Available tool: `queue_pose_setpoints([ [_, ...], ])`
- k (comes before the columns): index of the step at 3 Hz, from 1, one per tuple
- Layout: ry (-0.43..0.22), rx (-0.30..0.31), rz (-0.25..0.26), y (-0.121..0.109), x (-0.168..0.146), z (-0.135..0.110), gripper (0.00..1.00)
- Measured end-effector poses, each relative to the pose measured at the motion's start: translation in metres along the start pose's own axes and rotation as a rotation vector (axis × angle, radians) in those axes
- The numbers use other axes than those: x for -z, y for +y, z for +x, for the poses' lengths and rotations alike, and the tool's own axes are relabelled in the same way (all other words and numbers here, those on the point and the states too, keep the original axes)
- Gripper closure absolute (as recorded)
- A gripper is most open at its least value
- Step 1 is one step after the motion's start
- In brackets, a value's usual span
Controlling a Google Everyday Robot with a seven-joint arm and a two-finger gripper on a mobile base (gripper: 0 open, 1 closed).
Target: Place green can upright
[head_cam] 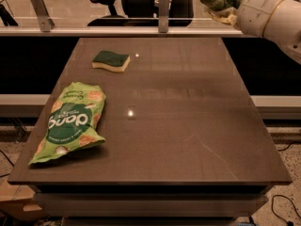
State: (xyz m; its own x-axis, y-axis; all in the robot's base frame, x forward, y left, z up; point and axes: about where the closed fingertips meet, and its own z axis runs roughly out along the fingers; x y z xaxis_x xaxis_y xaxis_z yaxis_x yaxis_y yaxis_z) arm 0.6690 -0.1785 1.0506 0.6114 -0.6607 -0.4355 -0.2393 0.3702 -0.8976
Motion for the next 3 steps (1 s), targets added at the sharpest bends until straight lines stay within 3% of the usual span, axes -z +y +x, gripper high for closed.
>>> queue_pose_setpoints([
  [1, 0.03, 0.204, 0.033, -0.0064, -0.0021, 0.0022, 1.0],
  [3, 0.039, 0.294, 0.044, -0.005, -0.0052, -0.0011, 1.0],
])
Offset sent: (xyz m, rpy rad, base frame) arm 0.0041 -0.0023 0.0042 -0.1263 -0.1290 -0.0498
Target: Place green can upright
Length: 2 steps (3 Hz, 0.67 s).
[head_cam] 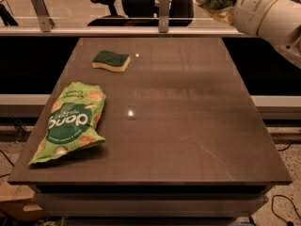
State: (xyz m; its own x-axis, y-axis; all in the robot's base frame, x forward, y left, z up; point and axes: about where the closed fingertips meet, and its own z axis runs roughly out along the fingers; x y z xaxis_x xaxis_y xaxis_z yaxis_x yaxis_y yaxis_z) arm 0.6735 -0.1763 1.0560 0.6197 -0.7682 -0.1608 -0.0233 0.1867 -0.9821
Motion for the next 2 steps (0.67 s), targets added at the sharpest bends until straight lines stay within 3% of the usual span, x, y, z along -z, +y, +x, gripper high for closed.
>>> queue_pose_setpoints([
  [1, 0.038, 0.123, 0.043, 0.012, 0.005, 0.007, 1.0],
  [2, 0.067, 0.249, 0.134, 0.017, 0.015, 0.019, 1.0],
])
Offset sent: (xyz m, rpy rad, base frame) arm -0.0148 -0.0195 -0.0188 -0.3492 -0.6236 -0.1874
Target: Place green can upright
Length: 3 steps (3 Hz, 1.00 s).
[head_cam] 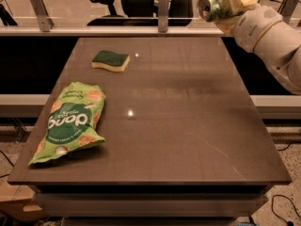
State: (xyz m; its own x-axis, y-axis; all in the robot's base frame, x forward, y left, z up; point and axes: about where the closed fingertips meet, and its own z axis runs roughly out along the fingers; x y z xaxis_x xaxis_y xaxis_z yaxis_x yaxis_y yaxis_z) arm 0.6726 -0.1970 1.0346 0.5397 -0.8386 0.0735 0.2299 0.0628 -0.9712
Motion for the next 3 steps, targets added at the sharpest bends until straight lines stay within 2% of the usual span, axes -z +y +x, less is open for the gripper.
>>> queue_pose_setpoints([
  [1, -0.035, 0.071, 0.073, -0.0239, -0.0111, -0.0208, 1.0],
  [2, -0.035, 0.068, 0.066, -0.024, -0.0126, -0.0225, 1.0],
  [3, 0.0, 0.205, 0.017, -0.0175, -0.0116, -0.0243, 1.0],
])
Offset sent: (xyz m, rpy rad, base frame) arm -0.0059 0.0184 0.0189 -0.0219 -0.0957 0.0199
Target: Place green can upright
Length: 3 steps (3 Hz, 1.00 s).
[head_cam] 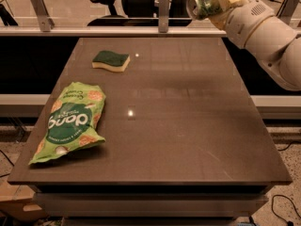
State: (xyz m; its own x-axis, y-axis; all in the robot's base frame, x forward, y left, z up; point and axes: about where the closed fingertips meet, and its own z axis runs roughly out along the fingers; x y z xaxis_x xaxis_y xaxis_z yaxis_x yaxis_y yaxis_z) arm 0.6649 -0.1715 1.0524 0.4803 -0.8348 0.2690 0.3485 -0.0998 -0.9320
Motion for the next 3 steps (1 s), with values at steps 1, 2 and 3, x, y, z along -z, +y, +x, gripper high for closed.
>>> queue_pose_setpoints([
  [1, 0.029, 0.213, -0.036, 0.009, 0.006, 0.0, 1.0],
  [2, 0.039, 0.411, -0.038, 0.015, 0.012, 0.005, 1.0],
  [3, 0.035, 0.552, -0.044, 0.017, 0.014, 0.011, 1.0],
])
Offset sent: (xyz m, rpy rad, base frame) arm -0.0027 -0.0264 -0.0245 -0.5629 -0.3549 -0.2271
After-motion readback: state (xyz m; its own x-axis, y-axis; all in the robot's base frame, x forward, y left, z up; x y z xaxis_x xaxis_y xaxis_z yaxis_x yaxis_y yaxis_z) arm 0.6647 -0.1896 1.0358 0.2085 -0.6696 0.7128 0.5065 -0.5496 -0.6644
